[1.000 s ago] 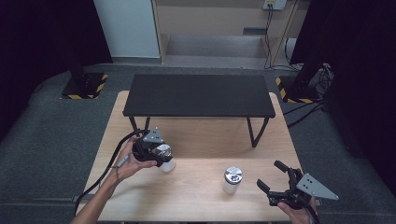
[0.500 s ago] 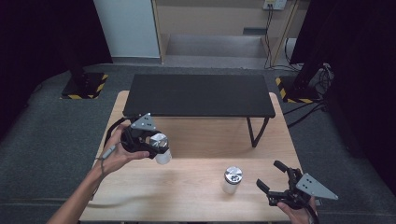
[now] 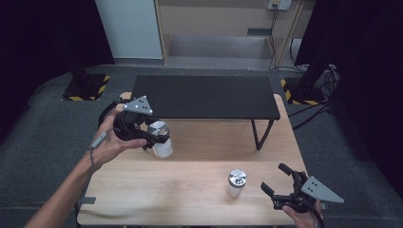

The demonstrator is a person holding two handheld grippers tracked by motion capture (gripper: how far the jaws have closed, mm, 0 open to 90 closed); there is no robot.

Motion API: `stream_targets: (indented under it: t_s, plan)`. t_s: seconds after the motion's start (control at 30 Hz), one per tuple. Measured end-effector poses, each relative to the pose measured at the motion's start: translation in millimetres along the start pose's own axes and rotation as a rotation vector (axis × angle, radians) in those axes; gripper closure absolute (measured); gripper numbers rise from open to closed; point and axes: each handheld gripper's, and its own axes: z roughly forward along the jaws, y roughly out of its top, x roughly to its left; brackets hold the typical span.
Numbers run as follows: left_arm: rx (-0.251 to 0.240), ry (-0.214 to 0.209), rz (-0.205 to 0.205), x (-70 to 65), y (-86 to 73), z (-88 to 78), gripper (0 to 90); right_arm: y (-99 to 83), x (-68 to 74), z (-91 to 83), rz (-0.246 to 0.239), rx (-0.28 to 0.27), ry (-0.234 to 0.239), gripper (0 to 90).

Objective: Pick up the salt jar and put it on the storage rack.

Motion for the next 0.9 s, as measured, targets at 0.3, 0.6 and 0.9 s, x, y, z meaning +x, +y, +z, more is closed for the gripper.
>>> stream_targets:
  t_s: [0.3,0.6,0.9]
  plan:
    - [-0.002,0.029,-0.007,-8.4,33.3,-33.2,34.2,0.2,-0.4,0.1,-0.001,-0.001,0.002,4.7]
    - [0.016,0.069,0.004,-17.5,68.4,-57.6,34.1,0.4,0.4,-1.1,0.004,-0.005,-0.001,4.7]
    - [0.015,0.104,-0.031,-10.6,85.7,-56.2,34.1,0.2,-0.6,-0.8,0.005,-0.003,0.005,4.7]
